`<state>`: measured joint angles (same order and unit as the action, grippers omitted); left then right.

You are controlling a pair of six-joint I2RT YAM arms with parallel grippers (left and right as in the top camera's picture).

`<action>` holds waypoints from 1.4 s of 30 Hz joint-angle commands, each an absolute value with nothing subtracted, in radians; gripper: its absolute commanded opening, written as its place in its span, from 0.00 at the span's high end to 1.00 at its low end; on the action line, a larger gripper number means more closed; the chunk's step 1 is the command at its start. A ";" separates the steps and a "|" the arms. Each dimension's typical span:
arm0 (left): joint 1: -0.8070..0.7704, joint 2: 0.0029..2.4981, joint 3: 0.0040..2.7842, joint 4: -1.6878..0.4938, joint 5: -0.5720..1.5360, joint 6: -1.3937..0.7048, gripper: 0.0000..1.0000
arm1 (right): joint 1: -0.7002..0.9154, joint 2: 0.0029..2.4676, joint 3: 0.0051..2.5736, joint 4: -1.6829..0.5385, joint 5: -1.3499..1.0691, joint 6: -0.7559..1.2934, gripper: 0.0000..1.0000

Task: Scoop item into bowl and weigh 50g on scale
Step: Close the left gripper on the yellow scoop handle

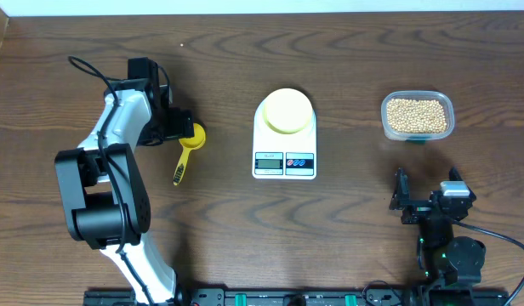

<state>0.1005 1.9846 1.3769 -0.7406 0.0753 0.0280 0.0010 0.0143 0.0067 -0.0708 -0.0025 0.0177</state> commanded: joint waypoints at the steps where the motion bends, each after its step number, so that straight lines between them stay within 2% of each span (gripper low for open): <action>1: 0.086 1.988 1.380 -0.733 0.067 0.150 0.03 | 0.007 0.007 0.006 -0.076 0.009 0.010 0.01; 14: 0.077 1.994 1.378 -0.686 0.071 0.217 0.02 | 0.007 0.007 0.006 -0.076 0.009 0.010 0.01; 37: 0.077 2.065 1.378 -0.678 0.070 0.217 0.02 | 0.007 0.007 0.006 -0.075 0.009 0.010 0.01; 40: 0.077 2.065 1.378 -0.676 0.070 0.217 0.06 | 0.007 0.007 0.006 -0.076 0.009 0.010 0.01; 42: 0.077 2.065 1.378 -0.675 0.071 0.217 0.14 | 0.007 0.007 0.006 -0.076 0.009 0.010 0.01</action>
<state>0.0757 2.0449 1.3773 -0.6758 0.0856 0.2104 0.0010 0.0143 0.0067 -0.0708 -0.0025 0.0177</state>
